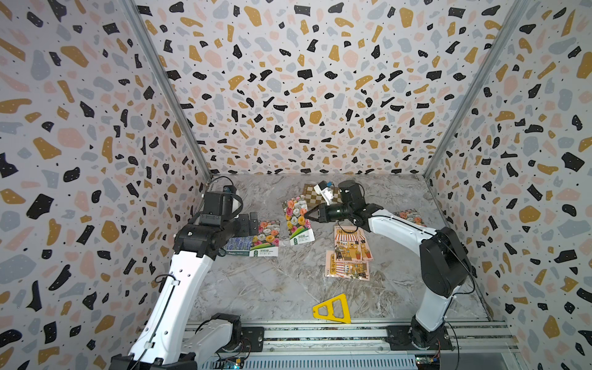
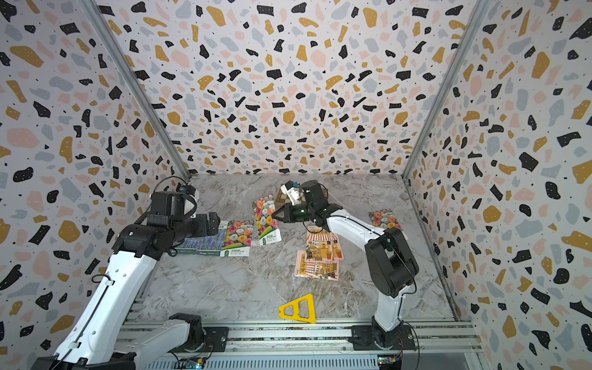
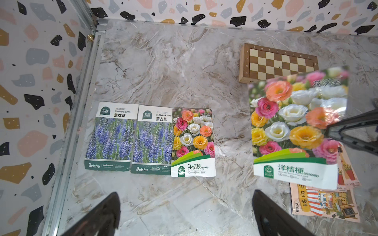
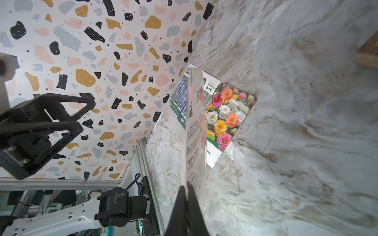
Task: Arrange the seed packets in a row
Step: Place the seed packet at the center of the board.
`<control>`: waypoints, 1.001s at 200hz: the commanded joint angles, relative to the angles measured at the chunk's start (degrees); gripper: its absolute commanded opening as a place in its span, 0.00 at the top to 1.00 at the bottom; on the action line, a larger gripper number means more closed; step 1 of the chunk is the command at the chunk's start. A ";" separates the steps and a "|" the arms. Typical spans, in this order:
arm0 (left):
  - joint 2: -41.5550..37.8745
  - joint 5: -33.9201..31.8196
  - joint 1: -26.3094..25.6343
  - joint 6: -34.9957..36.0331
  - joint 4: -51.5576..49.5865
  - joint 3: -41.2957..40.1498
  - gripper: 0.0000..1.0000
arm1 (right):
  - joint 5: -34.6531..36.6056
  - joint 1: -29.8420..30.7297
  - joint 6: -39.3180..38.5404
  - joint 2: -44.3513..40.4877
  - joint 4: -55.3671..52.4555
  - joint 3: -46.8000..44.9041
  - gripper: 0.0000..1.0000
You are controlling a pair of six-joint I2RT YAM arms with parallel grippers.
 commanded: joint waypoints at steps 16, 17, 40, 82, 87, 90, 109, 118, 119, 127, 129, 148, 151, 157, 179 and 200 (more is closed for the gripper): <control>-1.14 -2.13 0.14 -2.05 6.65 -3.42 0.01 | 0.14 2.36 10.38 4.84 3.26 2.25 1.00; -1.15 -2.13 0.14 -2.13 6.74 -3.51 0.01 | 0.13 2.35 10.51 4.99 3.35 2.25 1.00; -1.08 -1.85 0.15 -3.17 8.83 -5.73 0.01 | -0.59 2.79 13.41 7.50 4.55 3.53 1.00; -0.65 -3.16 0.19 -3.34 11.64 -9.07 0.01 | -2.62 2.87 18.86 11.27 8.52 4.65 1.00; -0.62 -3.32 0.17 -3.32 11.78 -9.38 0.01 | -2.94 2.84 19.43 11.78 8.69 4.95 1.00; -0.55 -3.39 0.17 -3.34 11.91 -9.58 0.01 | -3.08 2.78 19.74 12.10 8.84 5.18 1.00; -0.33 -3.43 0.14 -3.39 12.58 -10.44 0.01 | -3.52 2.61 21.63 13.64 9.74 6.38 1.00; -0.22 -3.44 0.15 -3.27 12.53 -10.58 0.01 | -3.51 2.57 22.59 14.37 10.53 6.73 1.00; -0.21 -3.45 0.15 -3.26 12.53 -10.56 0.01 | -3.50 2.58 22.73 14.45 10.59 6.74 1.00; -0.17 -3.54 0.14 -3.04 12.61 -10.62 0.01 | -3.42 2.34 23.43 15.24 11.09 7.15 1.00; -0.13 -3.59 0.14 -3.00 12.62 -10.62 0.01 | -3.41 2.29 23.59 15.44 11.09 7.31 1.00; -0.02 -4.06 0.17 -2.85 12.65 -10.72 0.01 | -3.08 1.72 25.86 17.43 13.02 8.53 1.00; 0.06 -4.05 0.16 -2.87 12.63 -10.73 0.01 | -3.07 1.66 26.17 17.71 13.21 8.77 1.00; 0.08 -4.13 0.15 -2.86 12.63 -10.72 0.01 | -2.80 1.53 26.51 18.24 13.19 9.23 1.00; 0.24 -4.29 0.20 -2.65 12.68 -10.80 0.01 | -2.36 1.28 26.73 19.84 13.30 10.86 1.00; 0.41 -4.73 0.30 -2.51 12.45 -10.83 0.01 | -3.00 1.28 27.51 20.84 14.50 10.75 1.00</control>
